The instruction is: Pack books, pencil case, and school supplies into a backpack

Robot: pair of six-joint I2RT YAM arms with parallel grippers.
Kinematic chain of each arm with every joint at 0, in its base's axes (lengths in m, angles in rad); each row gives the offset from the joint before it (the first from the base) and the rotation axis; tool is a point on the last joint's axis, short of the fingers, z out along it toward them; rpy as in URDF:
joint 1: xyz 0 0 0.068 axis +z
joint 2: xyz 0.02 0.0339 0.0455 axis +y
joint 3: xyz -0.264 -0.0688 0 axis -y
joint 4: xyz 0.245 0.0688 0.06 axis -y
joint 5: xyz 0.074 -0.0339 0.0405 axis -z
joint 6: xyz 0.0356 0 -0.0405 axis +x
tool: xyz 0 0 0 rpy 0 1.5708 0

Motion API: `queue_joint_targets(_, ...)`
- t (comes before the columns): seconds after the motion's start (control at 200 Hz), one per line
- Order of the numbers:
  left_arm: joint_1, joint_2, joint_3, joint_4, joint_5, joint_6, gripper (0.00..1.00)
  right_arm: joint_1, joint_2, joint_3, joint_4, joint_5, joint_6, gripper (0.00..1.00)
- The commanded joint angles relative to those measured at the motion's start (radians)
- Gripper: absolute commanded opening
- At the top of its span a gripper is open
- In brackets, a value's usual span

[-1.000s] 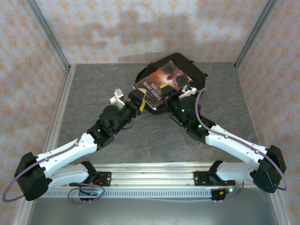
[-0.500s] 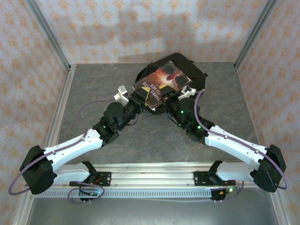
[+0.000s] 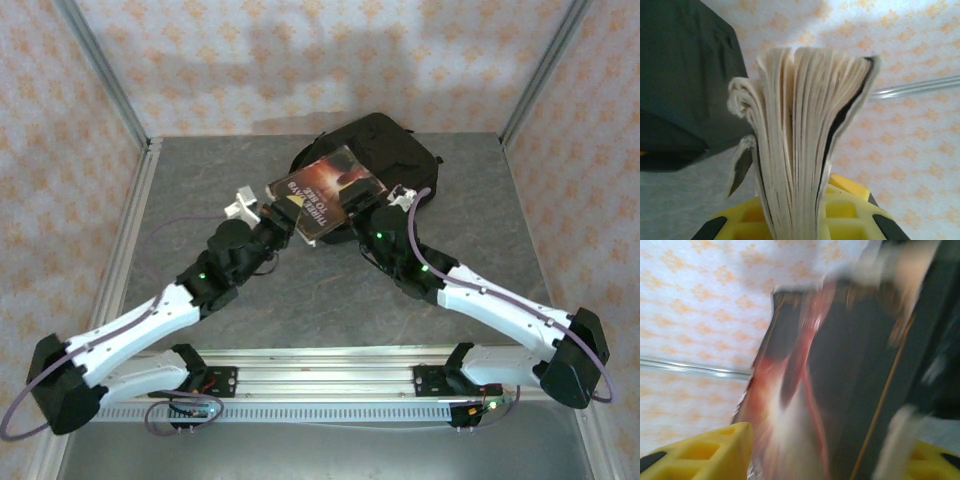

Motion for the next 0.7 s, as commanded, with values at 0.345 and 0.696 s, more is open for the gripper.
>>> queue_joint_targets(0.345, 0.067, -0.207, 0.17, -0.822, -0.326, 0.382, 0.0, -0.075, 0.239, 0.46, -0.617, 0.007, -0.678, 0.73)
queue_joint_targets(0.696, 0.077, -0.263, 0.15, -0.967, -0.333, 0.531, 0.0, -0.091, 0.758, 0.965, -0.876, -0.116, -0.849, 0.87)
